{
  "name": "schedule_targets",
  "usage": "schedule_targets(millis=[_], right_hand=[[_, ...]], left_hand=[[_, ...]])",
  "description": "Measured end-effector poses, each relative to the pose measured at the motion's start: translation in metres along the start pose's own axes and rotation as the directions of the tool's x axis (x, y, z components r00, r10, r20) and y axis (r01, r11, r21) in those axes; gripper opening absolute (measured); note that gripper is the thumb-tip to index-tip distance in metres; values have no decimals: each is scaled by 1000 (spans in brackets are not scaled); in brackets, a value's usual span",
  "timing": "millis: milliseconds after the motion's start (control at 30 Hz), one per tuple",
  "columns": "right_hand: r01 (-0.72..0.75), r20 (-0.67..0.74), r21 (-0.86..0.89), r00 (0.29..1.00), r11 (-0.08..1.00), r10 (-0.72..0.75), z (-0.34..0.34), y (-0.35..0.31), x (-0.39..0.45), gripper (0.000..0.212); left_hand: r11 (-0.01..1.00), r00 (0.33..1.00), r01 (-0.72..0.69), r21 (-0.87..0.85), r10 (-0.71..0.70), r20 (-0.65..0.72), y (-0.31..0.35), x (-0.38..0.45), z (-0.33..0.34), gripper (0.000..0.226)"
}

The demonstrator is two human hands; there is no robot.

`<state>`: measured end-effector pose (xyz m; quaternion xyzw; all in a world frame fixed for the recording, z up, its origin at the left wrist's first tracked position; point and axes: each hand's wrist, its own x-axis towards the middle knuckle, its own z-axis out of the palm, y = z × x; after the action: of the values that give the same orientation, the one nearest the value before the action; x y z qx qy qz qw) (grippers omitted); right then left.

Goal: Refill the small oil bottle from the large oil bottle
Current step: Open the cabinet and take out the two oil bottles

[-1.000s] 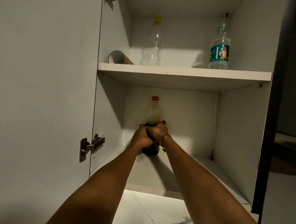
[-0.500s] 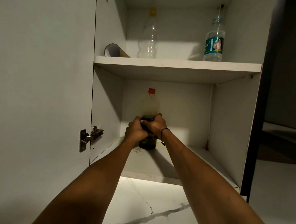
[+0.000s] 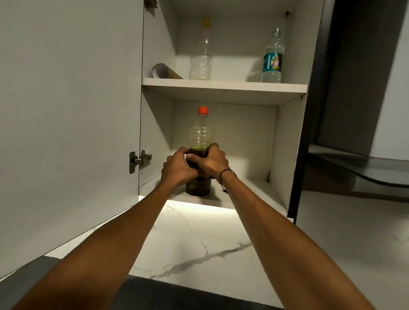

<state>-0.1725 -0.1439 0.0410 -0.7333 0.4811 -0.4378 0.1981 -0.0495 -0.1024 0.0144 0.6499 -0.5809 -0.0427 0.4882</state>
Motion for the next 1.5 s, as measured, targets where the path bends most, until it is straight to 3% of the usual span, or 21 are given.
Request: schedule_targets(millis=[567, 800, 1133, 1500], right_hand=[[58, 56, 54, 997, 997, -61, -7, -36, -138, 77], [-21, 84, 46, 996, 999, 18, 44, -4, -175, 73], [-142, 132, 7, 981, 990, 140, 151, 78, -227, 85], [-334, 198, 23, 925, 942, 324, 247, 160, -304, 82]], left_hand=[[1000, 1000, 16, 1, -16, -6, 13, -139, -67, 71], [998, 997, 59, 20, -60, 45, -48, -168, -48, 75], [992, 978, 117, 37, -122, 166, -163, -222, 6, 67], [979, 935, 202, -3, -192, 297, -278, -294, 71, 70]])
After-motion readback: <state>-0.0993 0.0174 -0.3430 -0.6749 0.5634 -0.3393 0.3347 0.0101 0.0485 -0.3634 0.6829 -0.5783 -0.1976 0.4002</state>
